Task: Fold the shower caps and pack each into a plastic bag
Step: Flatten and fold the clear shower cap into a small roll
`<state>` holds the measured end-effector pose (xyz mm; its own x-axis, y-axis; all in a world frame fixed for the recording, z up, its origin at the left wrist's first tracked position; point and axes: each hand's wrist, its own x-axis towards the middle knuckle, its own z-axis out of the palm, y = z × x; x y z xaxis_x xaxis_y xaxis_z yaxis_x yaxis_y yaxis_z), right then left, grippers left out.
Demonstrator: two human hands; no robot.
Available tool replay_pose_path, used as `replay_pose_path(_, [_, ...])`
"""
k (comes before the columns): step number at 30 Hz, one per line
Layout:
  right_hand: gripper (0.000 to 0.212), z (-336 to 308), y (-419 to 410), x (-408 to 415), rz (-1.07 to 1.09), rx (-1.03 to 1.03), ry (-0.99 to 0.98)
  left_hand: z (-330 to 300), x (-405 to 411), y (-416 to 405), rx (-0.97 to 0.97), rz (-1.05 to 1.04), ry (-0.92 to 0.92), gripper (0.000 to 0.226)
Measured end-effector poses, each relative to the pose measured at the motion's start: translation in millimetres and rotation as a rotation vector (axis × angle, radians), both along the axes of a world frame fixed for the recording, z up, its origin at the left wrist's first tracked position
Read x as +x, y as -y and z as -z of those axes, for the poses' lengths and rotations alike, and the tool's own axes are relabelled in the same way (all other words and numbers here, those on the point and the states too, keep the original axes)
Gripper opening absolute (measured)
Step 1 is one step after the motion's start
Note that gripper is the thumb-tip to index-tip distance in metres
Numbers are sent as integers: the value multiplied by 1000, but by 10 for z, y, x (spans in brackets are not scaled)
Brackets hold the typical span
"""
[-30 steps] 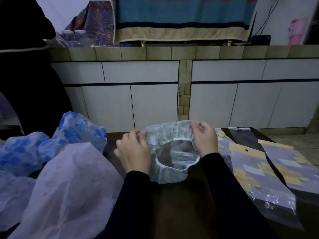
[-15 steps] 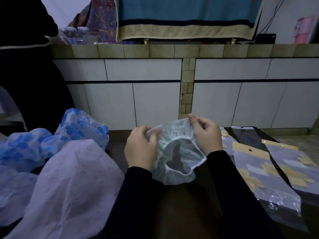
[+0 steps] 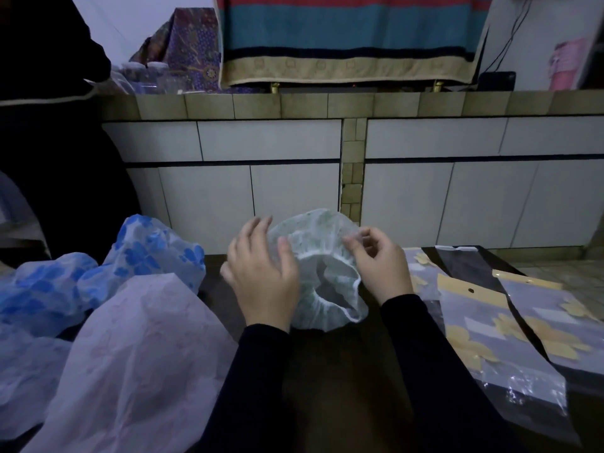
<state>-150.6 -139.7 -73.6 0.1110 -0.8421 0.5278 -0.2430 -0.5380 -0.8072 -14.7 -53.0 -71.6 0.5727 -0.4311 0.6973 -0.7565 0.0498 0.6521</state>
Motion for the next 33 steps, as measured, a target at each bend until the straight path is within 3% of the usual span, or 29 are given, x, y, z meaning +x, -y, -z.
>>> replay_pose_path(3, [15, -77, -99, 36, -156, -184, -130, -69, -87, -37, -10, 195, 173, 49])
replay_pose_path(5, [16, -80, -138, 79, -202, -296, -120, -60, -58, -30, 44, 200, 216, 44])
replay_pose_path(7, [7, -57, -153, 104, -233, -272, -65, -13, 1, -2, 1, 201, 130, 26])
replay_pose_path(11, [30, 115, -46, 57, -262, 12, -3, 11, -2, -23, -197, 268, -207, 18])
replay_pose_path(14, [15, 197, -38, 34, -348, 64, -3, -21, -17, -46, -302, 194, -380, 15])
replay_pose_path(18, [9, 205, -29, 88, -205, 50, -35, -32, 3, -56, -330, 151, -466, 18])
replay_pose_path(22, [6, 134, -42, 61, 9, 49, 133, 3, 66, -34, -353, 103, -483, 18])
replay_pose_path(25, [15, 51, -109, 38, -112, 23, 219, 35, 118, 18, -363, 68, -537, 17])
replay_pose_path(28, [15, 49, -155, 13, -323, -2, -25, 63, 153, 44, -386, 39, -565, 17])
replay_pose_path(30, [18, 93, -127, 10, -296, -22, -169, 72, 160, 45, -383, 45, -565, 18])
replay_pose_path(33, [4, 114, -55, 25, -165, -34, -142, 79, 145, 44, -354, 77, -541, 17])
